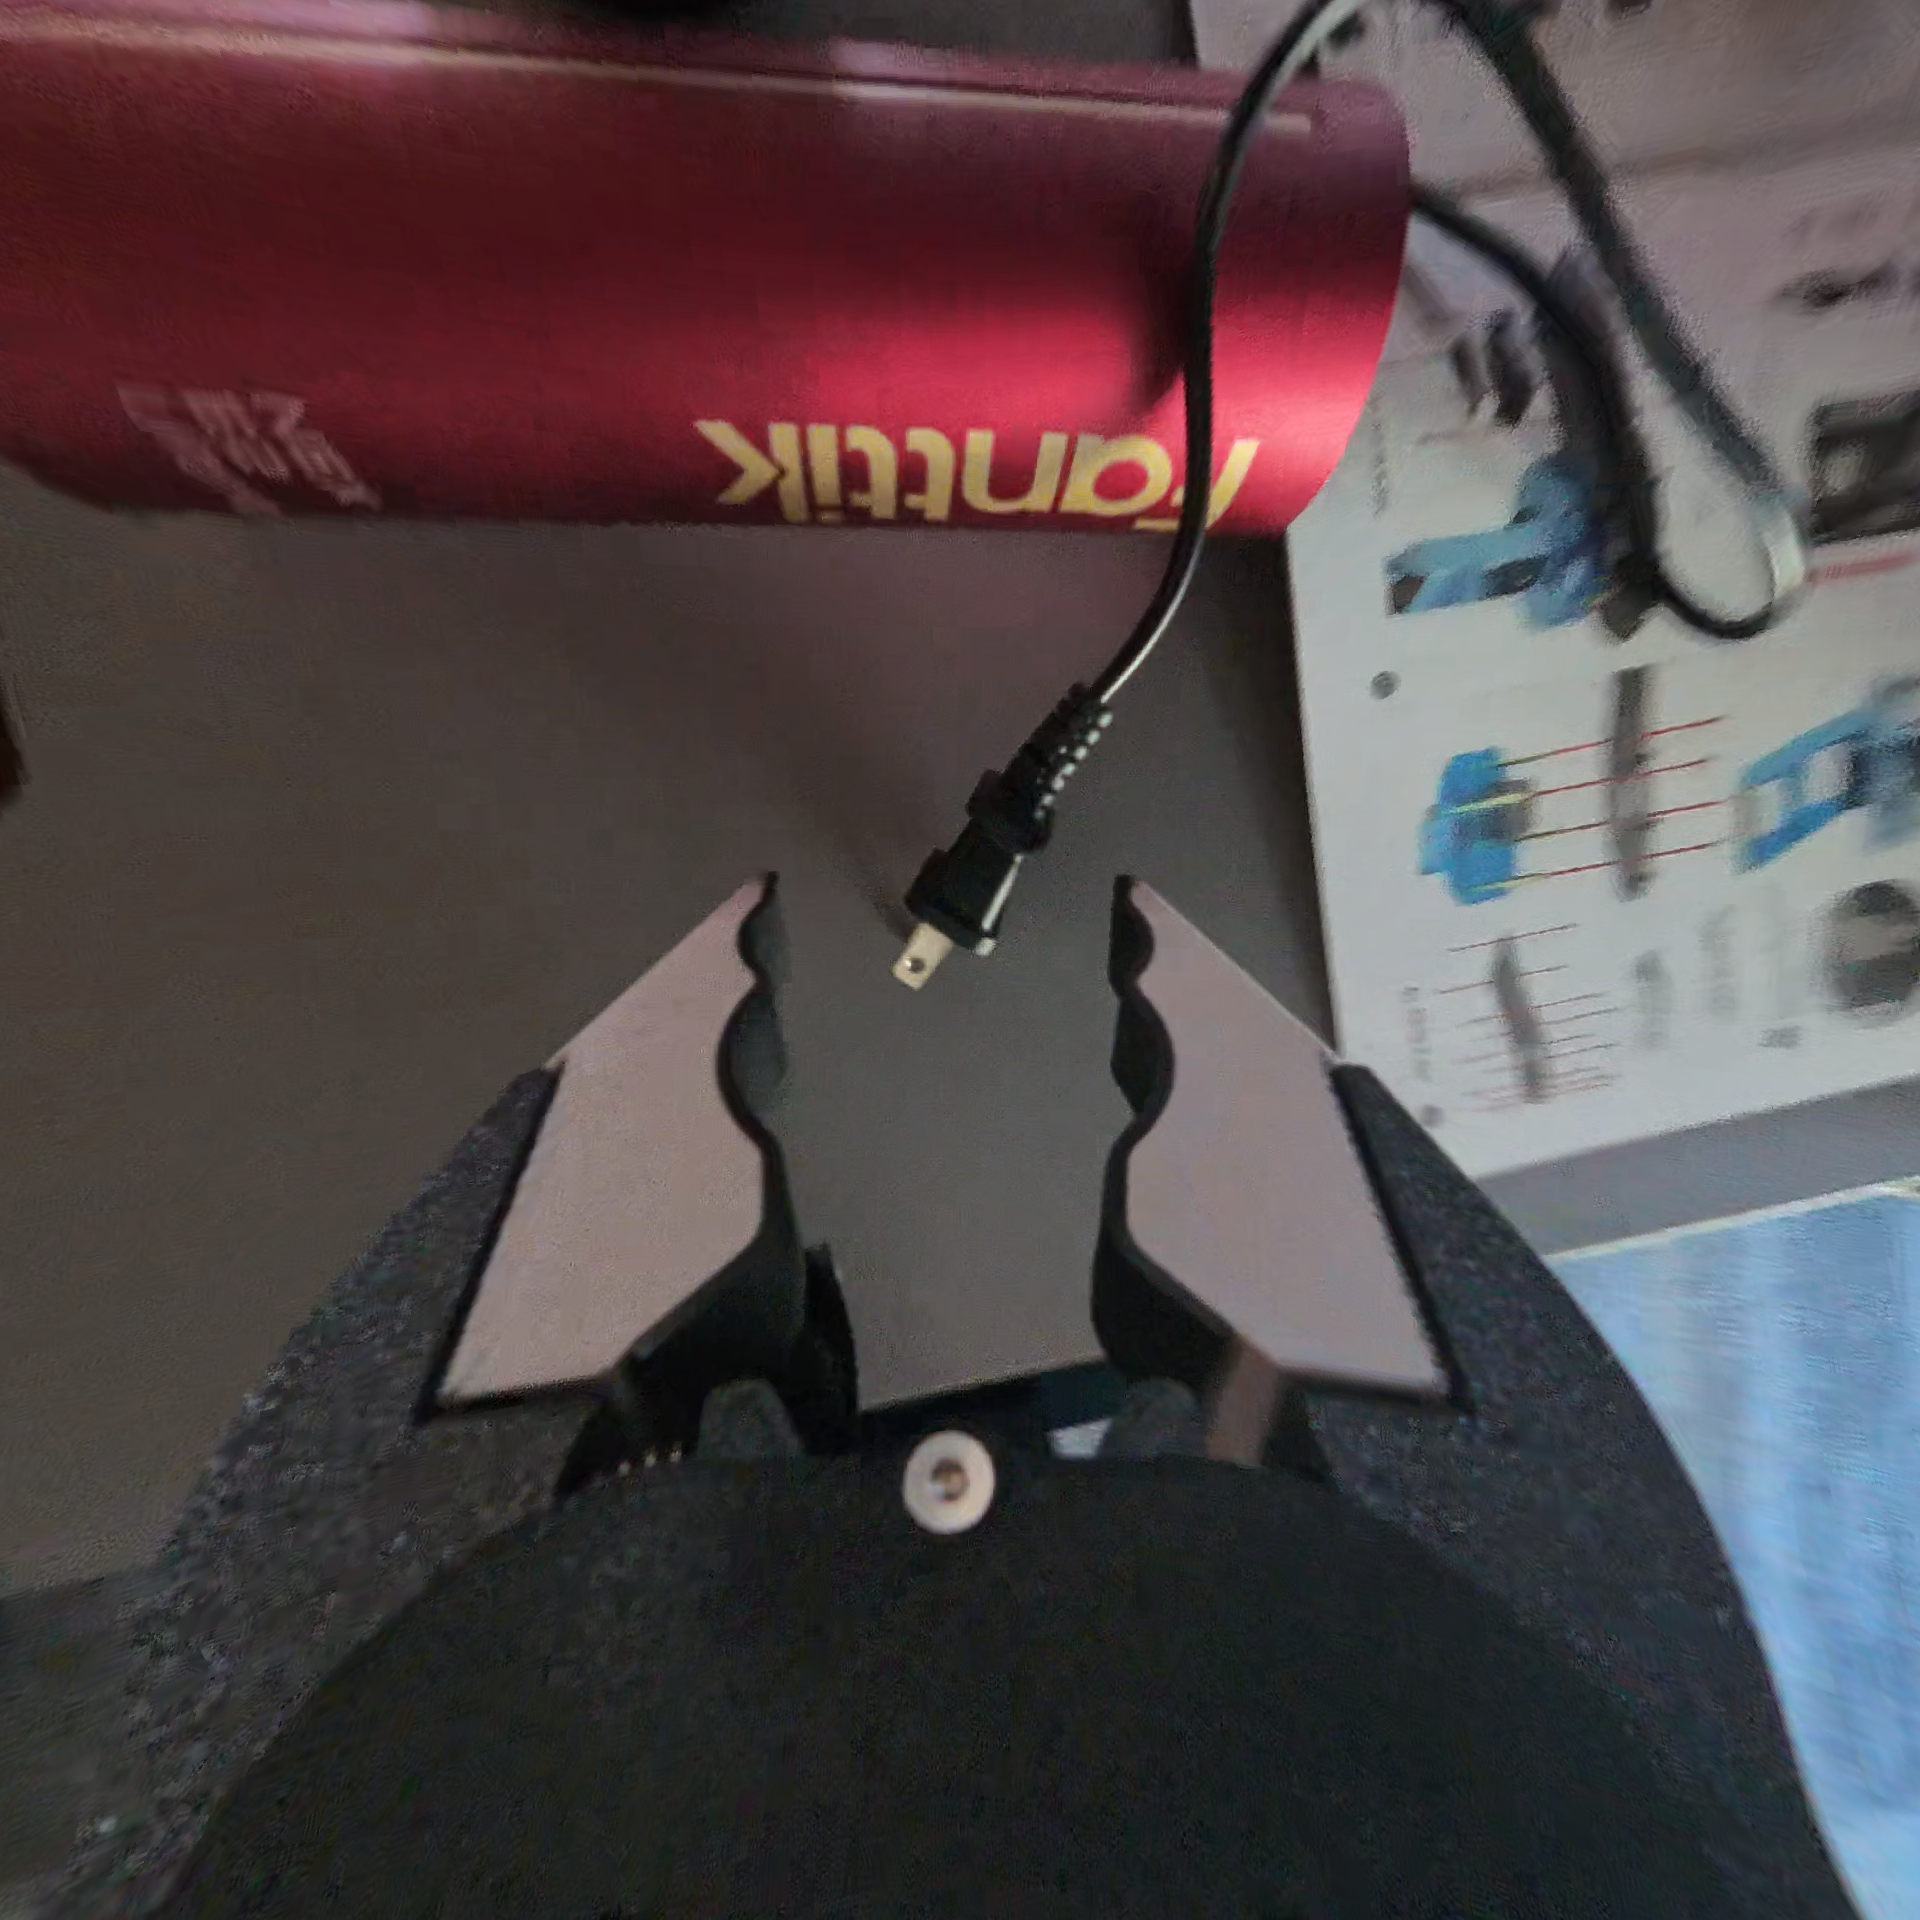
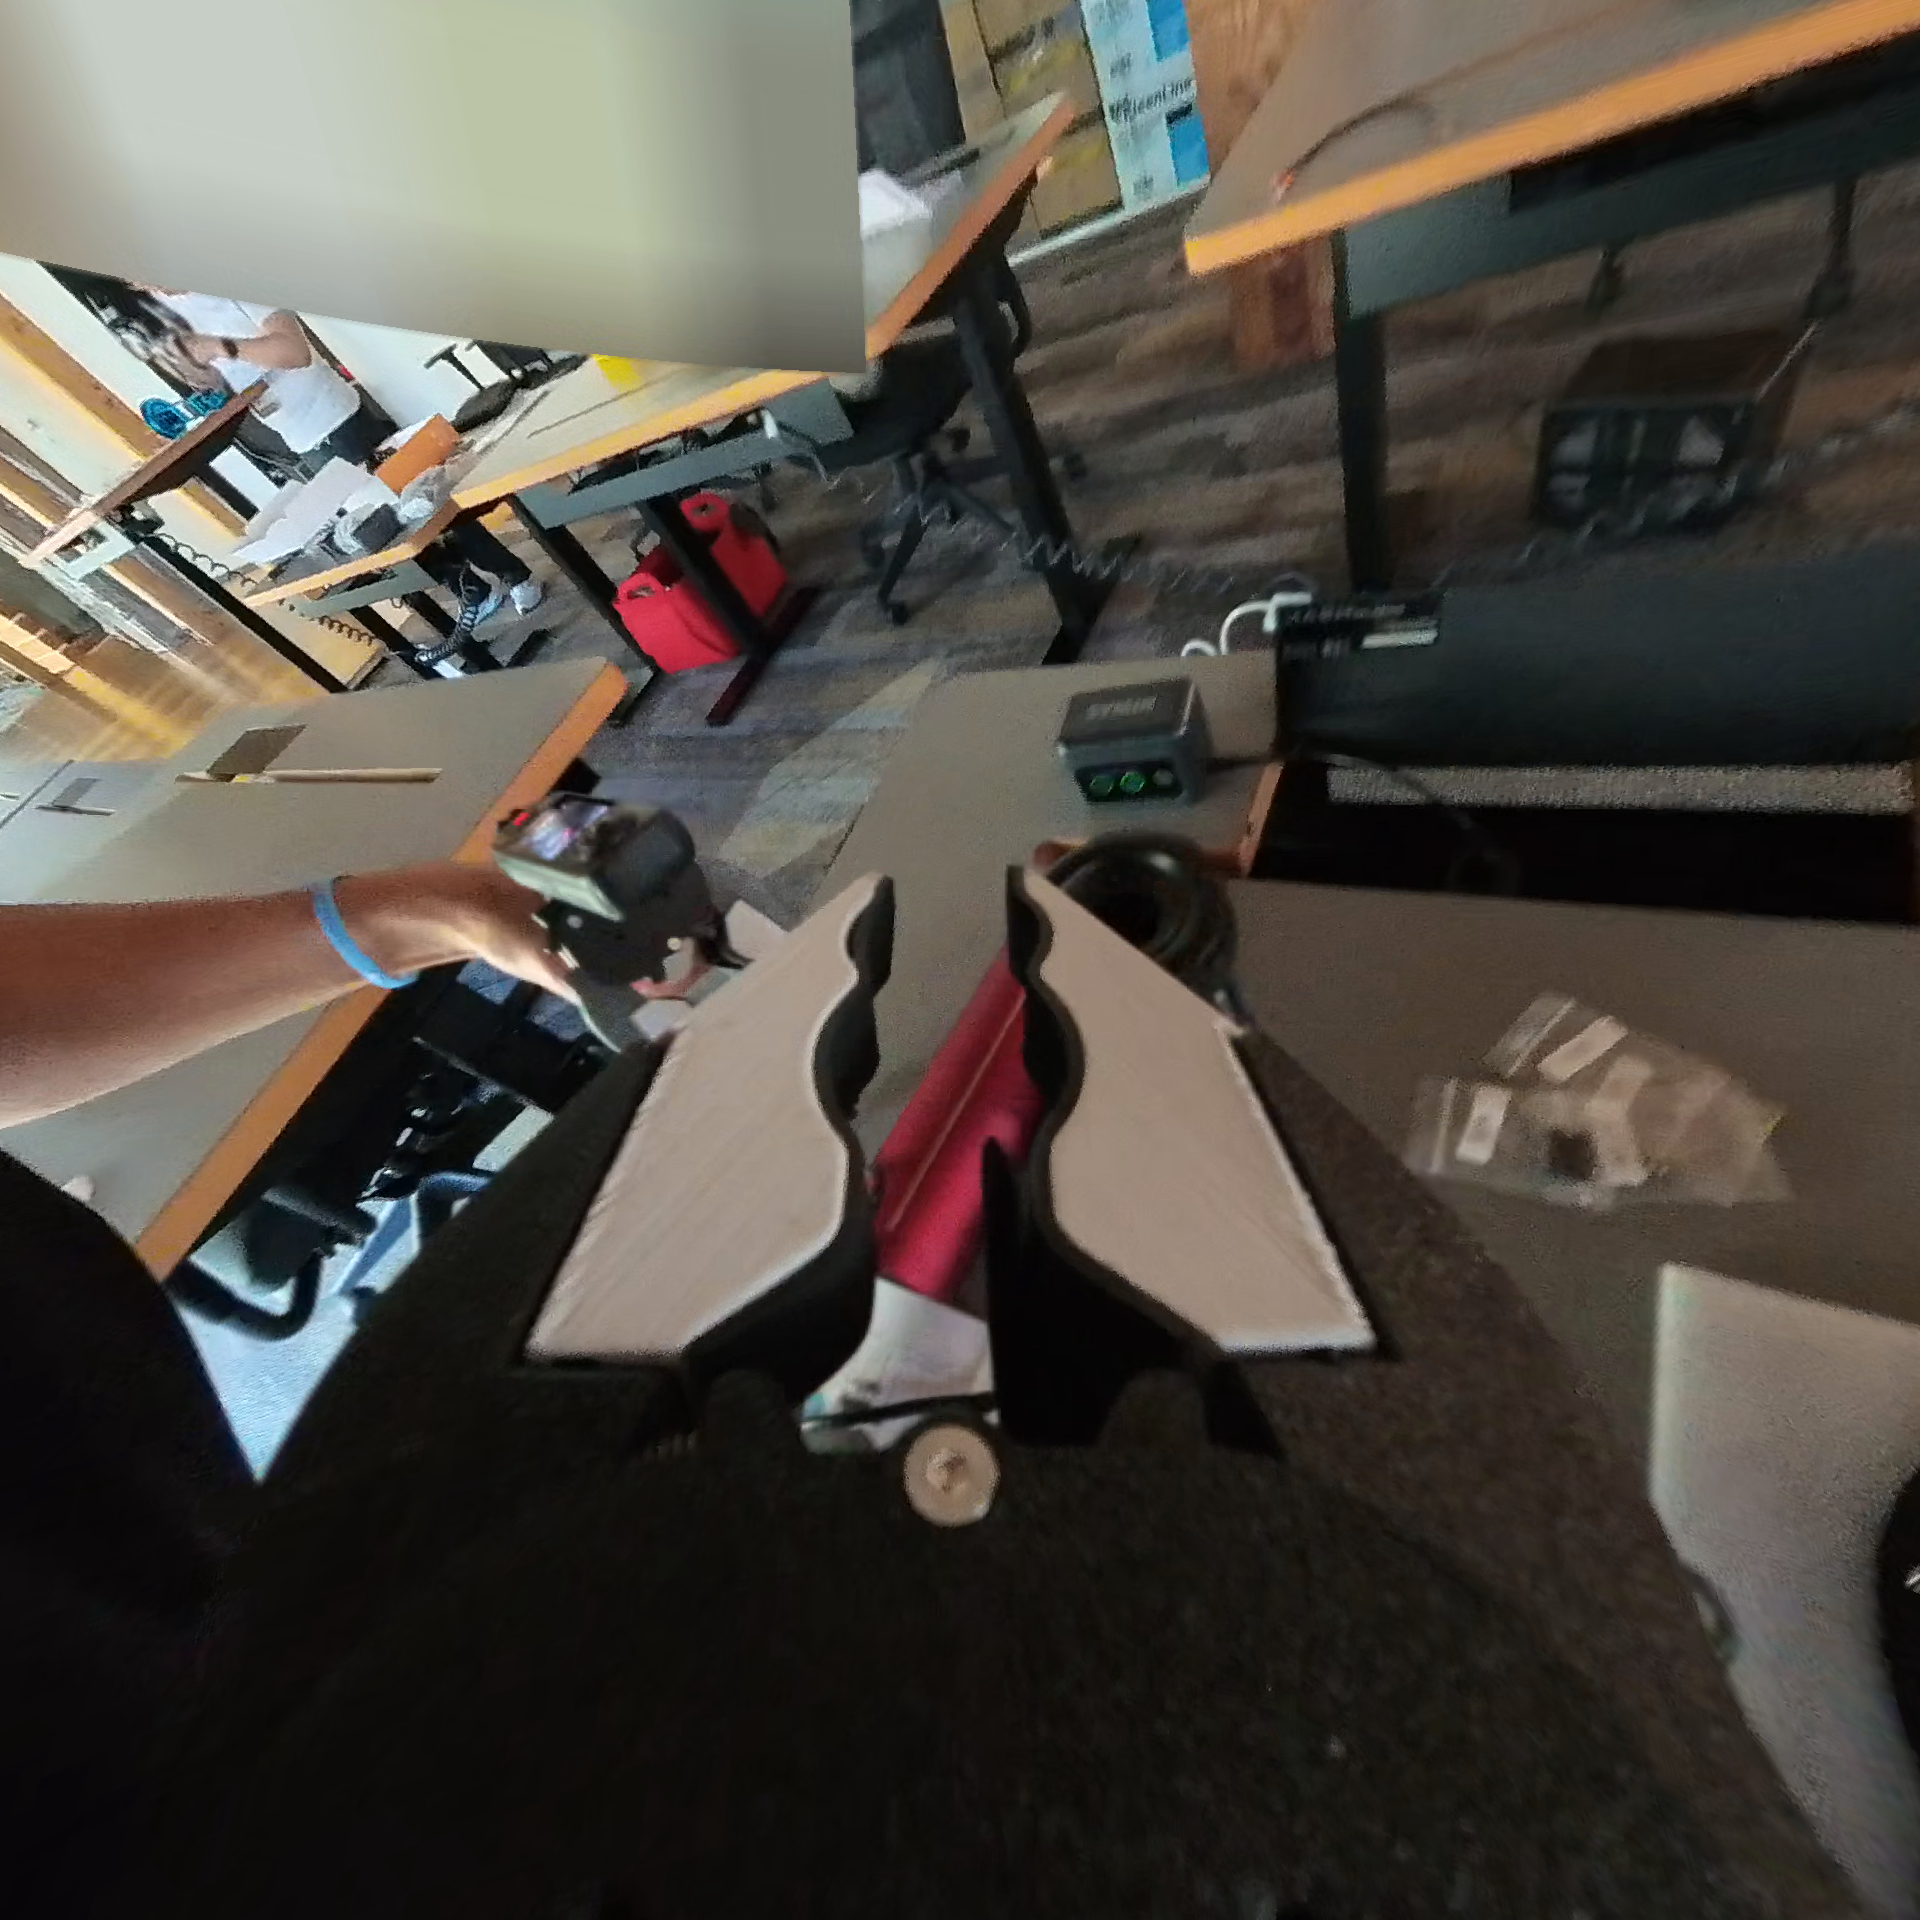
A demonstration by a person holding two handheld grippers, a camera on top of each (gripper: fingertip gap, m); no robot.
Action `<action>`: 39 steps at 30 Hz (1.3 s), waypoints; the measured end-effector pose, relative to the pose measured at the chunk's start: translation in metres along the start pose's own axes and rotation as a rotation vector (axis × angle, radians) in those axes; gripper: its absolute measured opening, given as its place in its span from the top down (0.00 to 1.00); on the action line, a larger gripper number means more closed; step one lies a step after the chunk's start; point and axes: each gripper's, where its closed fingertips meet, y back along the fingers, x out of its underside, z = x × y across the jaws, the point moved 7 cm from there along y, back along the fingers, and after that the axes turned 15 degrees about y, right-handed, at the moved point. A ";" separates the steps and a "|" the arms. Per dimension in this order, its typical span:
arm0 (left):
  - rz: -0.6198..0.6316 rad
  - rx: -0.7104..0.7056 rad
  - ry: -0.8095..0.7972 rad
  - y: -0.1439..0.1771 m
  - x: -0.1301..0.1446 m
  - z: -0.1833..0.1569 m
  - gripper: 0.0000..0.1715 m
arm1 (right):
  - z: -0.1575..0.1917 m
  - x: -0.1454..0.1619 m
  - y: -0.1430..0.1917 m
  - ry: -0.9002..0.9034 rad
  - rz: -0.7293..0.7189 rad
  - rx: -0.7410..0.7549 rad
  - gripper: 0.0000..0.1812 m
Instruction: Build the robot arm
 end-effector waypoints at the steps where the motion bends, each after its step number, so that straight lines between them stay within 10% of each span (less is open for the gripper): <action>1: -0.014 -0.035 -0.055 -0.005 0.000 -0.001 0.71 | 0.007 0.003 0.000 -0.018 0.013 -0.005 0.89; 2: -0.028 -0.040 -0.089 -0.009 0.000 -0.002 0.85 | 0.014 0.004 -0.001 -0.037 0.017 -0.014 0.89; 6: -0.099 -0.108 -0.114 0.002 -0.002 -0.007 0.89 | 0.037 -0.005 -0.003 -0.105 -0.017 -0.080 0.88; 12: -0.402 -0.215 -0.161 0.107 -0.059 -0.048 0.90 | 0.058 -0.040 -0.002 0.119 0.088 -0.211 0.78; 19: -0.881 0.168 0.011 0.198 -0.164 -0.104 0.91 | 0.027 -0.107 0.026 0.509 0.074 -0.275 0.84; 27: -0.788 0.119 -0.112 0.190 -0.226 -0.099 0.90 | 0.050 -0.133 0.006 0.826 0.285 -0.554 0.89; 39: -0.752 0.026 -0.150 0.165 -0.226 -0.072 0.80 | 0.018 -0.119 -0.012 0.891 0.453 -0.610 0.92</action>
